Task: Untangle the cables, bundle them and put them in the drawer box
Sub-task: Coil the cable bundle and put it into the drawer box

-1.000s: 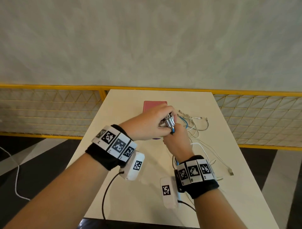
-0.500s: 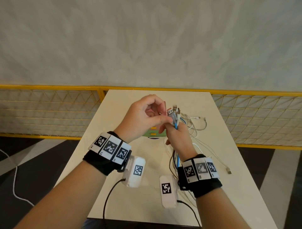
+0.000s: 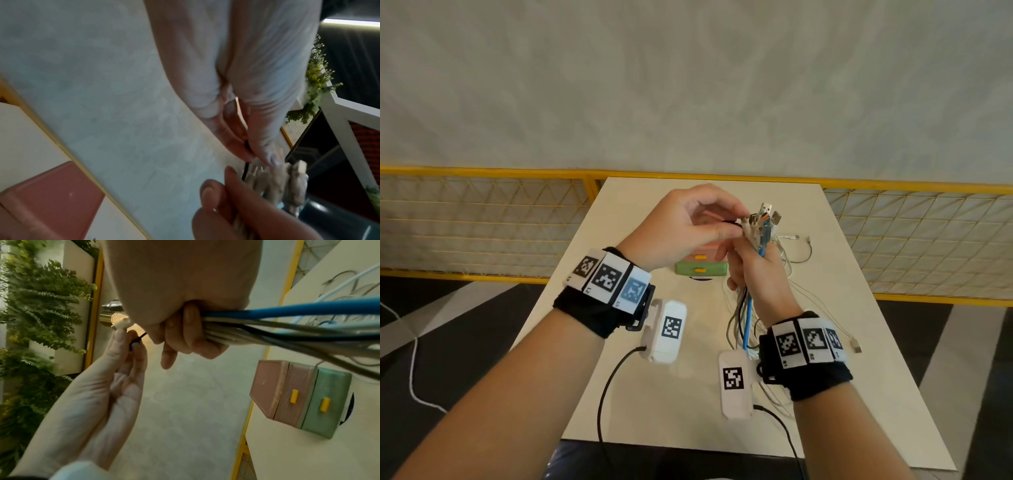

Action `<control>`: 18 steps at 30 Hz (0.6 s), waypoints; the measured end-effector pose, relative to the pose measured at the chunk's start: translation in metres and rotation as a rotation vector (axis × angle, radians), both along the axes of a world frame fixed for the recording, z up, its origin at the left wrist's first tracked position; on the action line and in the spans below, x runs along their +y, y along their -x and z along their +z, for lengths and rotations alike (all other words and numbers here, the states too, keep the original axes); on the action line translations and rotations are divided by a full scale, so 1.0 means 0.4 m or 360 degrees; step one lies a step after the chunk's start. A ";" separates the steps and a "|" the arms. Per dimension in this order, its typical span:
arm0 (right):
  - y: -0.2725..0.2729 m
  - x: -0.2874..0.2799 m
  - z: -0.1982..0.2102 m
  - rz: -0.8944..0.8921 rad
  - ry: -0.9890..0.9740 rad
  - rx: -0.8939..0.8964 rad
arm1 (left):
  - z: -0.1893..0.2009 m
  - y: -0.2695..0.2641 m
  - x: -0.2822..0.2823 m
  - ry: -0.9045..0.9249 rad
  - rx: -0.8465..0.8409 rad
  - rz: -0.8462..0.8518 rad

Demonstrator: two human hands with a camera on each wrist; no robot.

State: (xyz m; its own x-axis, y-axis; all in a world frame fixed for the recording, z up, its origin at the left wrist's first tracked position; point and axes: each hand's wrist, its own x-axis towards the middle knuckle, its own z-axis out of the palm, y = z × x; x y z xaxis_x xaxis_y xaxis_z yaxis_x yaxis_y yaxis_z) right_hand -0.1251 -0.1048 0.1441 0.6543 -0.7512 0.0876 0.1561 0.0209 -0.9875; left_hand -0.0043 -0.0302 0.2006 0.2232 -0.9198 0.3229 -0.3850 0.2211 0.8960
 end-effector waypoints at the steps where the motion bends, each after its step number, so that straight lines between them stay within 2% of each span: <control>1: 0.005 -0.002 0.000 0.0033 -0.0005 0.0002 | 0.000 -0.004 0.002 0.0005 0.0009 0.0012; 4: 0.012 -0.005 -0.004 0.0140 0.0101 0.0086 | 0.014 -0.008 0.002 0.0082 0.0033 0.0078; 7: 0.009 0.003 -0.006 0.0166 0.0243 0.0178 | 0.025 -0.009 -0.011 0.0014 -0.0088 0.0095; 9: 0.007 0.011 -0.006 0.0177 0.0250 0.0161 | 0.029 -0.008 -0.013 -0.0014 -0.0168 0.0061; 13: 0.005 0.009 0.000 0.0203 0.0229 0.0190 | 0.038 0.024 -0.001 0.0068 -0.0153 0.0071; 16: 0.001 0.006 0.005 0.0141 0.0472 0.0326 | 0.010 0.063 -0.016 -0.0077 -0.0410 -0.0089; 18: 0.003 0.001 0.007 0.0111 0.0604 0.0386 | -0.014 0.076 -0.032 -0.0104 -0.0596 -0.0068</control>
State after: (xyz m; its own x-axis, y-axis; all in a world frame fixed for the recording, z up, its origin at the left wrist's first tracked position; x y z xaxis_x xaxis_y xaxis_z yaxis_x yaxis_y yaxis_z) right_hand -0.1263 -0.1044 0.1468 0.7377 -0.6489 0.1862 -0.0697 -0.3475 -0.9351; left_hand -0.0345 -0.0429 0.1950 0.0619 -0.9470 0.3152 -0.6802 0.1911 0.7077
